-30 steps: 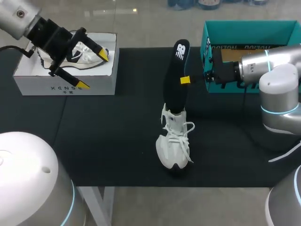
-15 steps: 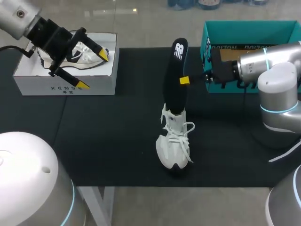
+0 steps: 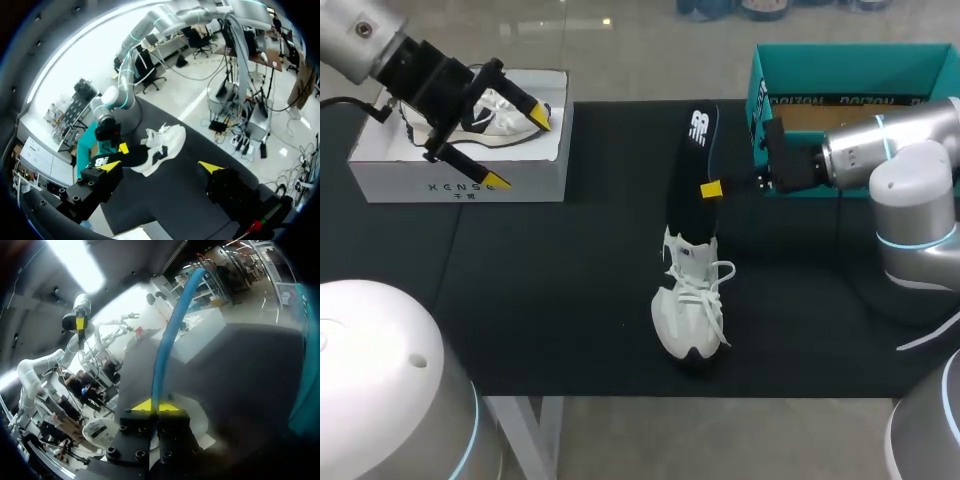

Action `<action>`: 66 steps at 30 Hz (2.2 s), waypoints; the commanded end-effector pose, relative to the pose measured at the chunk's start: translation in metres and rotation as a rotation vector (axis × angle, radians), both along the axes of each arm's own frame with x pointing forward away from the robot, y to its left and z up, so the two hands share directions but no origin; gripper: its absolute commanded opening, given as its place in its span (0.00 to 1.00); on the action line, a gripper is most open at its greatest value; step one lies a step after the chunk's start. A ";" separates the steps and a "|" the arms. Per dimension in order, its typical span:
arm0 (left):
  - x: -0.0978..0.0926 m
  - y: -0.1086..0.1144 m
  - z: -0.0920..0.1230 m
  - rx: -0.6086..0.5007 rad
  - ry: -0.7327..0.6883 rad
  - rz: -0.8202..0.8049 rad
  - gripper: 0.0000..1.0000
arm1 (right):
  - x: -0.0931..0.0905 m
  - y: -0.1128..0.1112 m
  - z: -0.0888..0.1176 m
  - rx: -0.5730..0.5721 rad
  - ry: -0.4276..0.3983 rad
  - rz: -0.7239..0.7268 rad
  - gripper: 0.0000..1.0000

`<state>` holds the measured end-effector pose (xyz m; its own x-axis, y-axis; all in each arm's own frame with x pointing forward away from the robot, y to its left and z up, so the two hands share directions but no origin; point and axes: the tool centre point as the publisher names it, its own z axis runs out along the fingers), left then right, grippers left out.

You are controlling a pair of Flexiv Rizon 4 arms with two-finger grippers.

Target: Take the shoe out of the shoebox, open the shoe tongue, remove and reinsert the insole, then place the shoe into the shoebox

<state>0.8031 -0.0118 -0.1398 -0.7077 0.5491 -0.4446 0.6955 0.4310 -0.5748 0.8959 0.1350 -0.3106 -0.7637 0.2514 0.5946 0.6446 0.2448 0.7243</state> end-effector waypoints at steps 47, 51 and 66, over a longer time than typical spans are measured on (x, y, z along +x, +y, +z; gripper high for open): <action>0.000 0.000 0.001 0.005 0.000 0.000 1.00 | -0.027 0.010 -0.027 -0.116 0.041 0.068 0.43; 0.000 0.000 0.001 0.005 0.000 0.000 1.00 | -0.018 0.009 -0.023 -0.122 0.025 0.051 0.43; 0.000 0.000 0.001 0.005 0.000 0.000 1.00 | -0.019 0.006 -0.024 -0.115 0.034 0.035 0.00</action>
